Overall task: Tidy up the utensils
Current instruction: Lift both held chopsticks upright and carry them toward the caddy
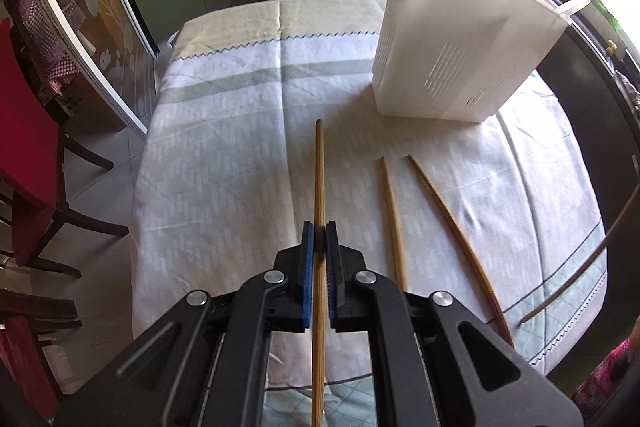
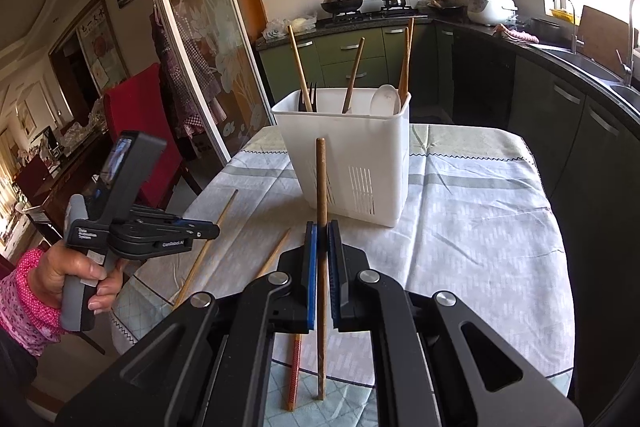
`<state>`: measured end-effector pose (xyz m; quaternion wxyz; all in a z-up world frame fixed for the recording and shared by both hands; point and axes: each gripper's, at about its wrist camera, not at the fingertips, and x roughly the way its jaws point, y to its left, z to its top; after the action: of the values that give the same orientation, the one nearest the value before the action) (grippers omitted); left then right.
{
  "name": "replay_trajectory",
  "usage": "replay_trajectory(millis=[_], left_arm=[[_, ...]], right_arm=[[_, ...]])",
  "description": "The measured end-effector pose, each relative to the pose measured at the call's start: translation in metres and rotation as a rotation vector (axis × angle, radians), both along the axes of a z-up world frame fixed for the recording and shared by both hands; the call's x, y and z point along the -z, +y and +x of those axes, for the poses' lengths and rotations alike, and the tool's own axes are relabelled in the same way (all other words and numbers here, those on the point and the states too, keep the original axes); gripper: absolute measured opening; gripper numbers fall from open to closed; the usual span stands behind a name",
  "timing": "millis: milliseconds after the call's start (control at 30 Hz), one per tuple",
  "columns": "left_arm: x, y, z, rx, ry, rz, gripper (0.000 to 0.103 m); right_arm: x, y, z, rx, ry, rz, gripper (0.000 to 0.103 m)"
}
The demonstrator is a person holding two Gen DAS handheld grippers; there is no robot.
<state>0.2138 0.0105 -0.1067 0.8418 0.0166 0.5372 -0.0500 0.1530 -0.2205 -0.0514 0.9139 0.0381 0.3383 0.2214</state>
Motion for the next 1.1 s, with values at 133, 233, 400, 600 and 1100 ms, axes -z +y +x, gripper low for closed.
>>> replay_trajectory(millis=[133, 233, 400, 600, 1100], left_arm=[[-0.034, 0.002, -0.025, -0.001, -0.101, -0.028, 0.005], [-0.052, 0.006, -0.04, 0.004, -0.151, -0.056, 0.005], [-0.071, 0.005, -0.059, 0.019, -0.198, -0.078, 0.005], [-0.081, -0.001, -0.071, 0.043, -0.216, -0.076, 0.005], [-0.12, -0.014, -0.069, 0.089, -0.279, -0.093, 0.005]], right_arm=[[-0.002, -0.003, -0.003, 0.009, -0.011, 0.009, 0.006], [-0.003, -0.007, -0.007, 0.018, -0.019, 0.011, 0.006], [-0.009, -0.01, -0.014, 0.025, -0.033, 0.011, 0.006], [-0.017, -0.007, -0.022, 0.015, -0.053, 0.009, 0.006], [-0.054, -0.007, -0.019, -0.004, -0.107, 0.011, 0.006]])
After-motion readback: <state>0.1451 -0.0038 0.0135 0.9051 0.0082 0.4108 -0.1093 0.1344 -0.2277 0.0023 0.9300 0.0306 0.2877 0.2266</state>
